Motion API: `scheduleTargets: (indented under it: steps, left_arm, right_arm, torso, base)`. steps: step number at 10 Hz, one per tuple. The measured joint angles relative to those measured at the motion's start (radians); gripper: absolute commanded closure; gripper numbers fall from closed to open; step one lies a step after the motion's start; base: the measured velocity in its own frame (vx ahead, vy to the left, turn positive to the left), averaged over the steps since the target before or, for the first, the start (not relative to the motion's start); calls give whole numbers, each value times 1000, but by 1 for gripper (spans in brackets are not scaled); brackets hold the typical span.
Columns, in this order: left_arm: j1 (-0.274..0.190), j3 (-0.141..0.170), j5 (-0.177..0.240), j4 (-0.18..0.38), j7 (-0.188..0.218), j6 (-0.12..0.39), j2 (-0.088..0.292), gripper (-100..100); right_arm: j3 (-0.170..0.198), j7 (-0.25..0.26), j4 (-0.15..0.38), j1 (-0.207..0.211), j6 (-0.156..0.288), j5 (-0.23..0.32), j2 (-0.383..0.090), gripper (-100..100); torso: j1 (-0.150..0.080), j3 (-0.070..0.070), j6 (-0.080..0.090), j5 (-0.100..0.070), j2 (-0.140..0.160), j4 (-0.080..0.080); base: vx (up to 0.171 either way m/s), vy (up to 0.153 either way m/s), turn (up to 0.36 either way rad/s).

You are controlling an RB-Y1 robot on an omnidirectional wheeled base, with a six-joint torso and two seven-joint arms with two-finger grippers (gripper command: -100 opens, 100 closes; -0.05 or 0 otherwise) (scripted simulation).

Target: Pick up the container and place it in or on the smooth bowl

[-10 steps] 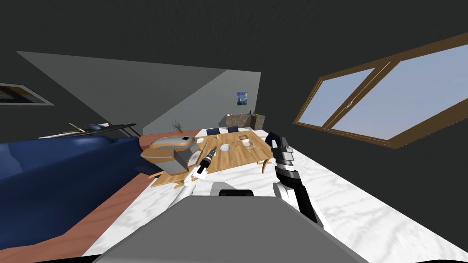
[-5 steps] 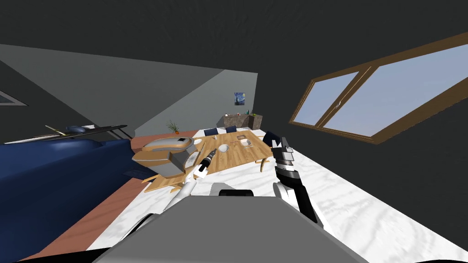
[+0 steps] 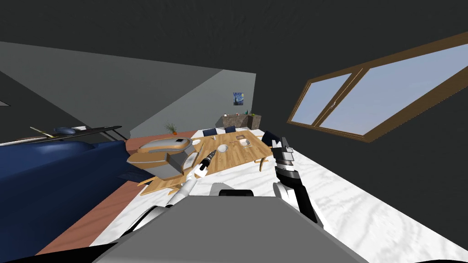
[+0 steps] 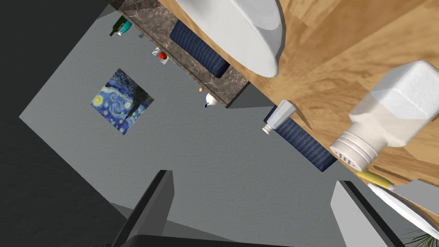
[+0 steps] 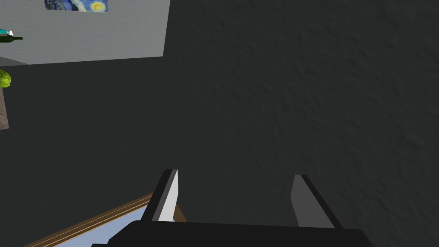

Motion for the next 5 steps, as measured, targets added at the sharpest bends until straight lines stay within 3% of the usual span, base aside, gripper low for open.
scheduleTargets:
  steps: [5]
  left_arm:
    - [-56, -15, -45, 119, -20, 42, 26, -100]
  right_arm:
    - [0, 0, 0, 0, 0, 0, 0, 0]
  torso:
    - [0, 0, 0, 0, 0, 0]
  base:
    - [4, -3, -47]
